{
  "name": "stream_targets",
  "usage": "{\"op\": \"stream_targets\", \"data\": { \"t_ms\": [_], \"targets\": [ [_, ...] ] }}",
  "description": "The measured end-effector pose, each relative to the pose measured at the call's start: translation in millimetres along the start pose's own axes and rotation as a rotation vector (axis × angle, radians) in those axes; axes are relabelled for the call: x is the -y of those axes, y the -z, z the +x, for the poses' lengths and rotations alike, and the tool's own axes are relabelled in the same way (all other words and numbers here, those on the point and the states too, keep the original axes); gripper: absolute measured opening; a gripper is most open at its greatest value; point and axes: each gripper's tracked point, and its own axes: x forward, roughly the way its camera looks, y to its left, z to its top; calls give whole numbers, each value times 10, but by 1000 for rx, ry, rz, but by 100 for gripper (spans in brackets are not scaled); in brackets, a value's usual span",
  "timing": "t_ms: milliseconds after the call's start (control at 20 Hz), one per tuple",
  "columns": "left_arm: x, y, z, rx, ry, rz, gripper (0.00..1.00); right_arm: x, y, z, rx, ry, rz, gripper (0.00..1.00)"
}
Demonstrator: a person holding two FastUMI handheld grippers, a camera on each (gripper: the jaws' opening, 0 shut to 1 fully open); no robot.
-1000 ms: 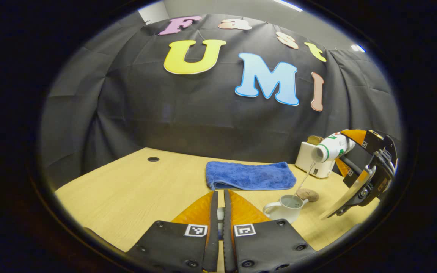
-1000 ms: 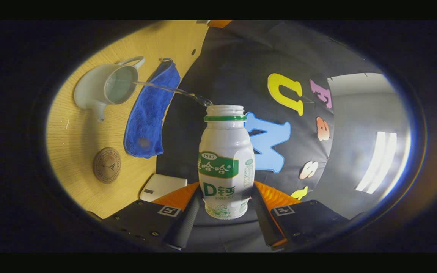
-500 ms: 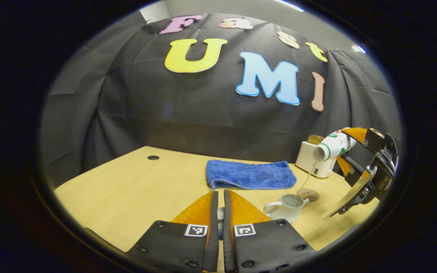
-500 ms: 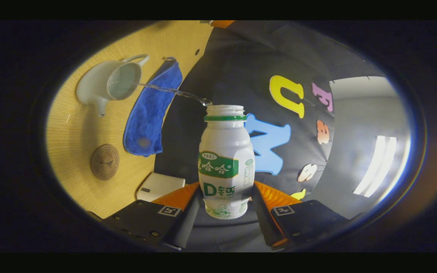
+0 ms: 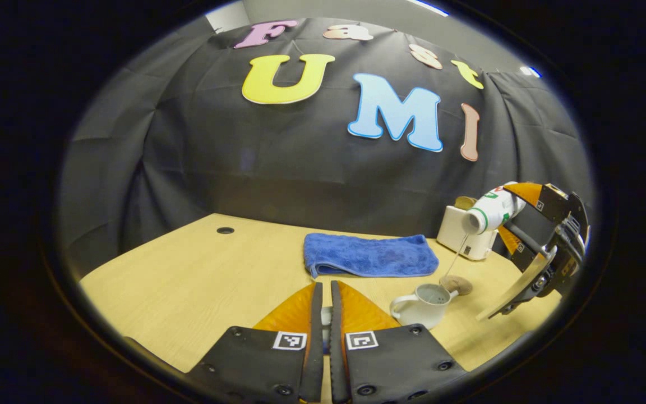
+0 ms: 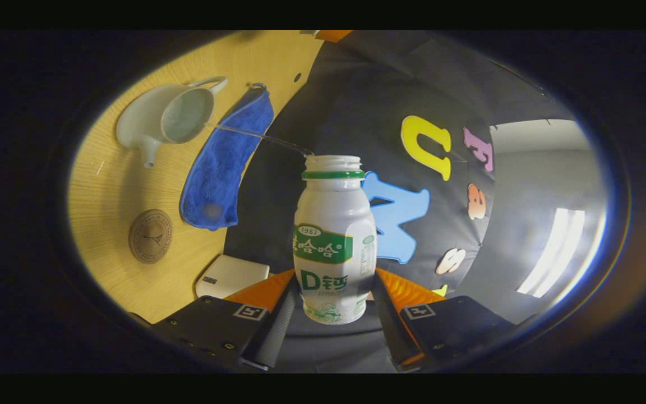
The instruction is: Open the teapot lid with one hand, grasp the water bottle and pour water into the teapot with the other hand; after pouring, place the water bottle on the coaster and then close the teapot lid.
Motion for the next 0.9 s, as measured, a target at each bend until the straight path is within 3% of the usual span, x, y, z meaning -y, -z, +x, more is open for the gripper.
{"op": "stream_targets", "data": {
  "t_ms": [900],
  "targets": [
    [-47,-48,-23,12,-7,4,15,61,-78,0,84,0,-136,73]
  ]
}}
